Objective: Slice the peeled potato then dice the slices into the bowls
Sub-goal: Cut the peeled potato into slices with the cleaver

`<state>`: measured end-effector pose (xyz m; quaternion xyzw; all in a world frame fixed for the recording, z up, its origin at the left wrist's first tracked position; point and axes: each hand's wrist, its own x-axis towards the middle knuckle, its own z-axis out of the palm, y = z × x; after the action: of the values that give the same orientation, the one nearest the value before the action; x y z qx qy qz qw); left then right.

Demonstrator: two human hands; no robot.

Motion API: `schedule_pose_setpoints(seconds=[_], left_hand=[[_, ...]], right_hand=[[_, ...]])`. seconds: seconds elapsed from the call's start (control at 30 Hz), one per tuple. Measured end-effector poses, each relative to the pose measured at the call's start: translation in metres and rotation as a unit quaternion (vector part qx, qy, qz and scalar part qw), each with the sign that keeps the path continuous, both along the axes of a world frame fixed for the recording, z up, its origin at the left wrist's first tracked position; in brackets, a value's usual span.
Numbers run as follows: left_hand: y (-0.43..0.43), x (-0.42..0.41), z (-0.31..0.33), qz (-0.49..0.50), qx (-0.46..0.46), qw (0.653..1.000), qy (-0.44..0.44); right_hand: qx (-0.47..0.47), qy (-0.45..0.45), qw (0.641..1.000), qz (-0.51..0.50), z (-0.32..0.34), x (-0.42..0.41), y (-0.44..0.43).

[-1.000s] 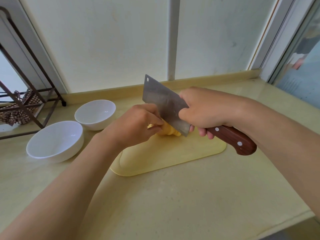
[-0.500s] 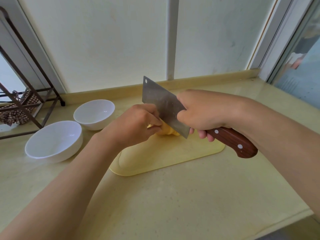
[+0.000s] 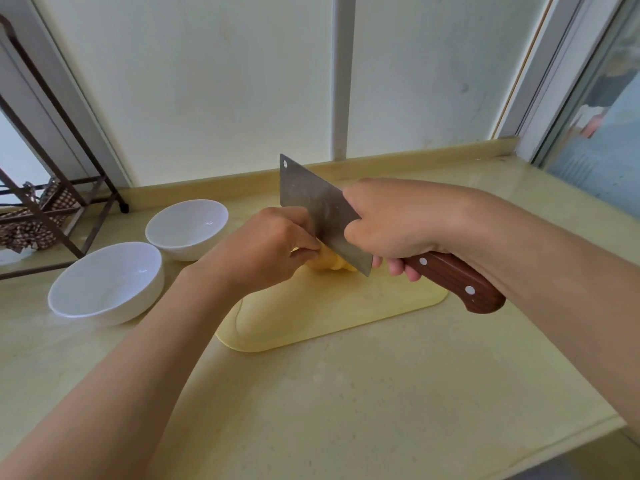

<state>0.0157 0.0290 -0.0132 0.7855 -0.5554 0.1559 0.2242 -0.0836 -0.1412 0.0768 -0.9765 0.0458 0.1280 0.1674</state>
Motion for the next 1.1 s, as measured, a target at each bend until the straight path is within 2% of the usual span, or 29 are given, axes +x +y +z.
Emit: schedule_pose_setpoints(seconds=[0.67,1.1], left_hand=[[0.002,0.003,-0.005,0.004,-0.024,1.0,0.004],[0.004,0.004,-0.008,0.027,-0.062,0.997,0.048]], right_hand=[[0.018,0.017,1.0,-0.008,-0.016,0.012,0.007],[0.045,0.025,0.998,-0.029,-0.021,0.015,0.011]])
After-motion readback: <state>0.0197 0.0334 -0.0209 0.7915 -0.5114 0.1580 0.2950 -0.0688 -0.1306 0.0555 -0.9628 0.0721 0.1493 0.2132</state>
